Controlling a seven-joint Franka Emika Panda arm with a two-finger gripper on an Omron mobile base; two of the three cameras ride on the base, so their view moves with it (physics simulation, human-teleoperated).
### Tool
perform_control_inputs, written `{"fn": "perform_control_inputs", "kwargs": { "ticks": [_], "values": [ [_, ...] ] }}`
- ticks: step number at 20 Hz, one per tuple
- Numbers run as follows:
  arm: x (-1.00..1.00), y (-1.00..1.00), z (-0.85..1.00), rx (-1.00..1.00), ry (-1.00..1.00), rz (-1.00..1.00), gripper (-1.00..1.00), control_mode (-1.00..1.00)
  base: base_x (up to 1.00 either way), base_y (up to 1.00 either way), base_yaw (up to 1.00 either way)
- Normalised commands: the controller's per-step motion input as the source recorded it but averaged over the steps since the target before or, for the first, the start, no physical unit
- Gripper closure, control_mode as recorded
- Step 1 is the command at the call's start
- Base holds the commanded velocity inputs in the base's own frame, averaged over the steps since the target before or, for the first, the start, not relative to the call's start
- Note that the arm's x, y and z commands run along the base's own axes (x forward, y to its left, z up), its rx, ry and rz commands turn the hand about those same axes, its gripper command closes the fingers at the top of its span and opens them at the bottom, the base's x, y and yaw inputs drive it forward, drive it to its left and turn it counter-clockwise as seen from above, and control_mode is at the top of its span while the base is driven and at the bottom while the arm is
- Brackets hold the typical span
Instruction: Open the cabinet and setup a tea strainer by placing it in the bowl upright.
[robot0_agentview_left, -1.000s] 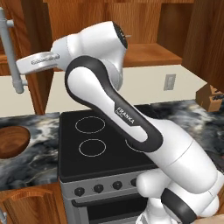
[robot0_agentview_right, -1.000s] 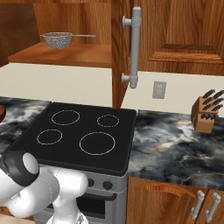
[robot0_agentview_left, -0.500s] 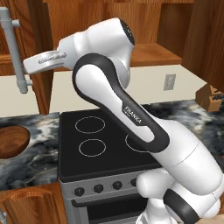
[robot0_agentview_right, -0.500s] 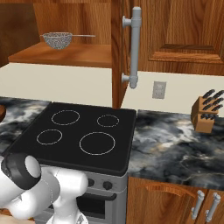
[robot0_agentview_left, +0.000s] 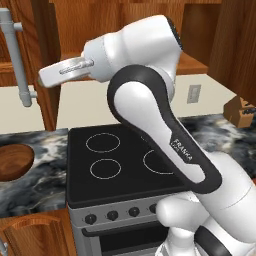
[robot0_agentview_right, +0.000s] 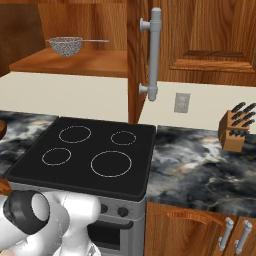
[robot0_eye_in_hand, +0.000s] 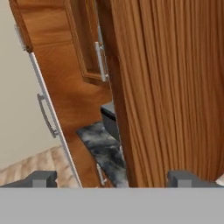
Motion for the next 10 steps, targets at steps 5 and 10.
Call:
{"fn": "perform_control_inputs", "kwargs": {
  "ticks": [5,10],
  "values": [
    [-0.39,-0.46,0.01,-0.04,0.00,-0.03,-1.00,-1.00,0.00,0.00,0.00],
    [0.00,-0.76,-0.02,-0.13,0.00,-0.09,-1.00,-1.00,0.00,0.00,0.00]
  ]
}}
